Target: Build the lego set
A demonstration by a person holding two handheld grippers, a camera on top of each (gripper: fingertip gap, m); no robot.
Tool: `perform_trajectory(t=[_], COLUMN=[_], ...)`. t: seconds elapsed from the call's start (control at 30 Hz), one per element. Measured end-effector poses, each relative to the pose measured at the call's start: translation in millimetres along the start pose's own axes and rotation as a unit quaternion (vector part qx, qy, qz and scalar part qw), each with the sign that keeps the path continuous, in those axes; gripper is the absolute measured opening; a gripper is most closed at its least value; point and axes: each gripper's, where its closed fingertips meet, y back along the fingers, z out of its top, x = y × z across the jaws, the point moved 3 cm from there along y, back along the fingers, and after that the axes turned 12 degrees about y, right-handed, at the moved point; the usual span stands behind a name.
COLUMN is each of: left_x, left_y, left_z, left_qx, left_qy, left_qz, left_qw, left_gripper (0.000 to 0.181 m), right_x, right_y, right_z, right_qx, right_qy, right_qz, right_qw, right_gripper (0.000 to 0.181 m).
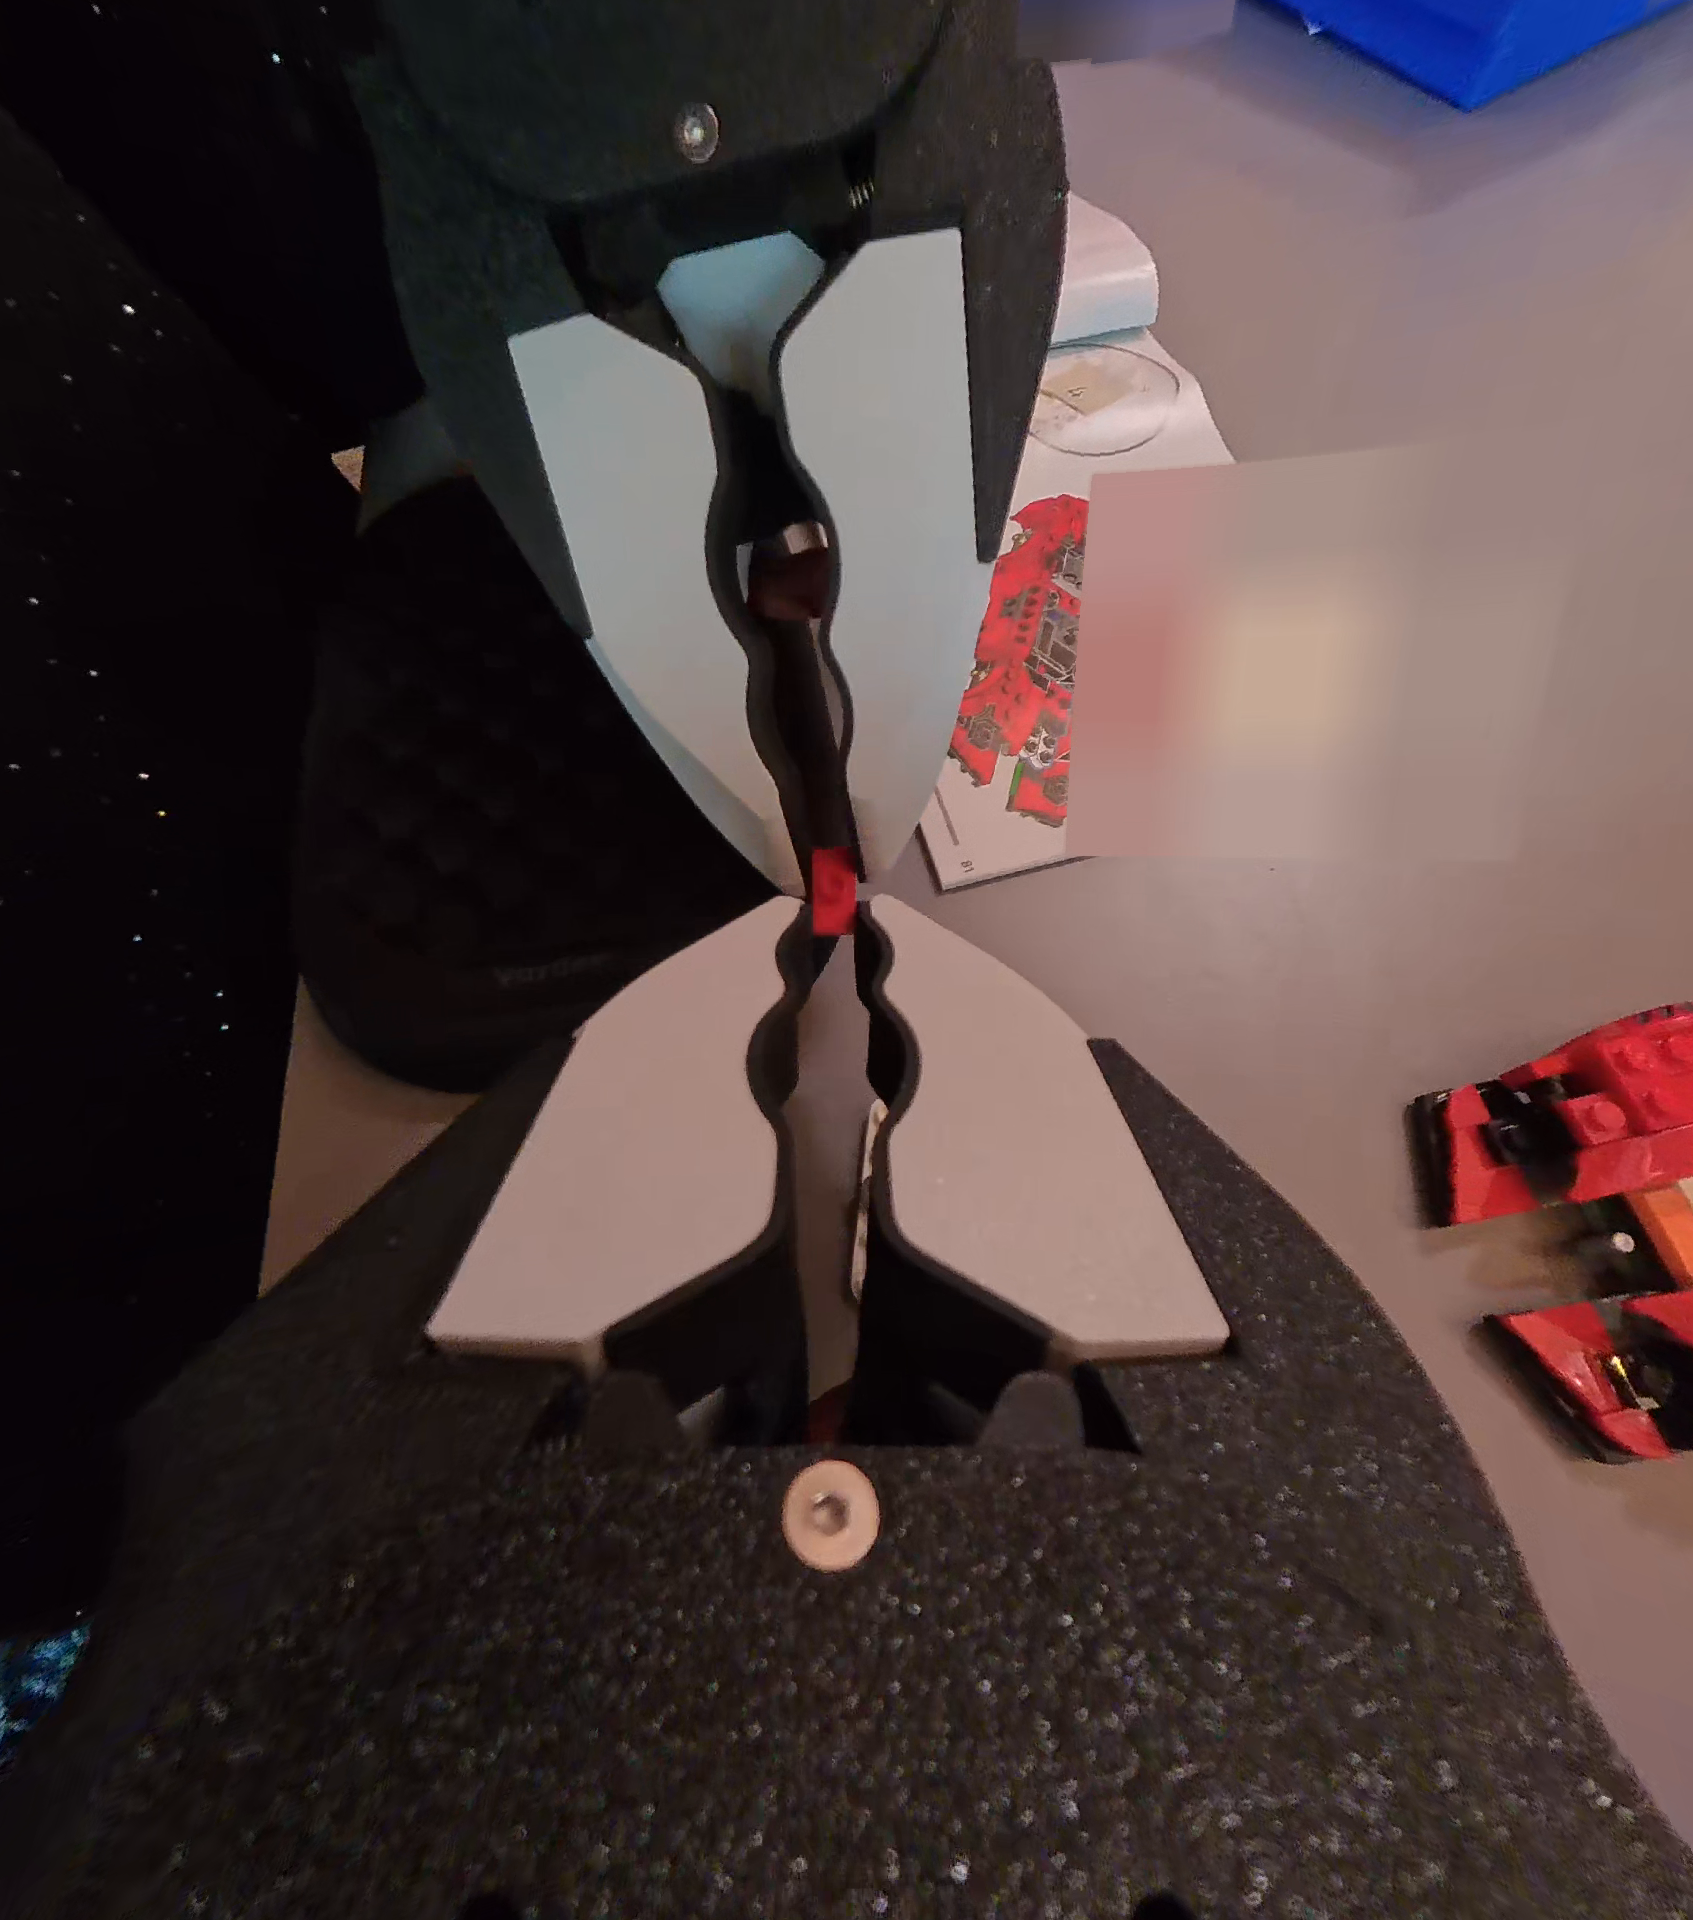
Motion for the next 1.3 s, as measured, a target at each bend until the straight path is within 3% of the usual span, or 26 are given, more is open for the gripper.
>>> perform_trajectory(t=[0.23, 0.87, 1.07, 1.3], left_x=[2.7, -4.5, 3.5, 2.1], left_y=[-0.9, -17.7, -17.8, -21.3], left_z=[2.3, 20.3, 21.4, 18.4], left_qx=[-0.003, -0.027, -0.019, -0.016], left_qy=[-0.015, -0.042, -0.044, -0.044], left_qz=[0.007, -0.047, -0.028, -0.03], left_qw=[1.0, 0.998, 0.998, 0.998], left_gripper=[0.017, 0.0, 0.013, 0.012], right_x=[-1.4, 0.6, 0.2, -1.2], right_y=[13.1, 26.7, 25.0, 26.9], right_z=[-6.9, -10.1, -13.0, -15.1], right_qx=[0.024, 0.016, 0.023, 0.008], right_qy=[0.013, 0.016, 0.022, 0.006], right_qz=[-0.013, -0.031, -0.027, -0.039], right_qw=[1.0, 0.999, 0.999, 0.999], right_gripper=[0.007, 0.007, 0.006, 0.006])
